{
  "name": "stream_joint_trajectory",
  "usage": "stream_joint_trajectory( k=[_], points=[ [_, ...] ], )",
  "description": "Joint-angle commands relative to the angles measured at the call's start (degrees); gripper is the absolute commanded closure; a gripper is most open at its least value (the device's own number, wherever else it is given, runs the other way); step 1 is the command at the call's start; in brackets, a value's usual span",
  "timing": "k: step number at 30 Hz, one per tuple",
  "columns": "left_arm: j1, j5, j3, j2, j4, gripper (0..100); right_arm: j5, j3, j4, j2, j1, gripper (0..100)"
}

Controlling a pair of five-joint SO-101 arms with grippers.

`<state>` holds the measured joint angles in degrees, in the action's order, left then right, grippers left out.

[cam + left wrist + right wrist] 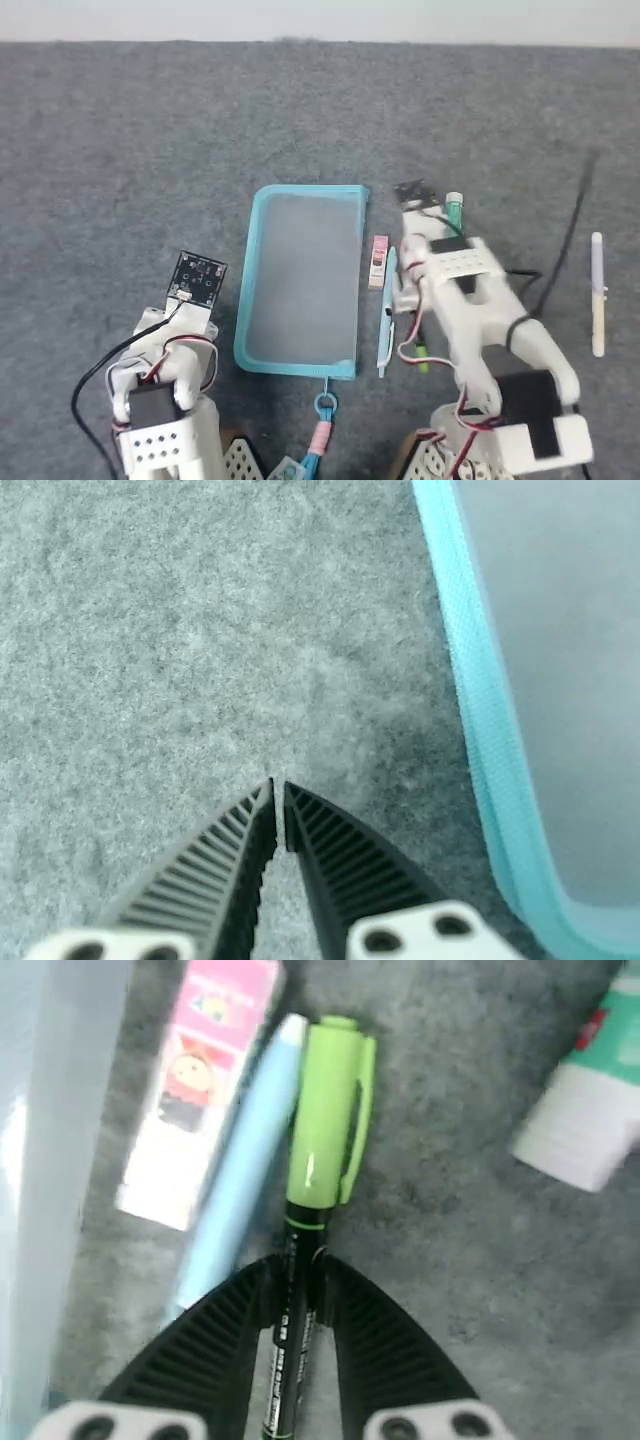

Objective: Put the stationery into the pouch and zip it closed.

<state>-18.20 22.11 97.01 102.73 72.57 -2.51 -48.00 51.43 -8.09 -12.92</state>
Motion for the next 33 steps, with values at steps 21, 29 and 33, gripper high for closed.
stream_joint_trajectory(
  k=[21, 29, 33],
  points=[
    [-0.4, 0.6, -0.3, 0.4, 0.2, 99, -43.3, 24.5, 9.5, -1.3, 52.0, 99.1],
    [-0.4, 0.6, -0.3, 0.4, 0.2, 99, -39.9, 33.0, 4.9, 12.1, 56.0, 99.1],
    [-0.4, 0.6, -0.3, 0.4, 0.2, 99, -39.6, 39.1, 4.9, 17.7, 57.6, 99.1]
  ],
)
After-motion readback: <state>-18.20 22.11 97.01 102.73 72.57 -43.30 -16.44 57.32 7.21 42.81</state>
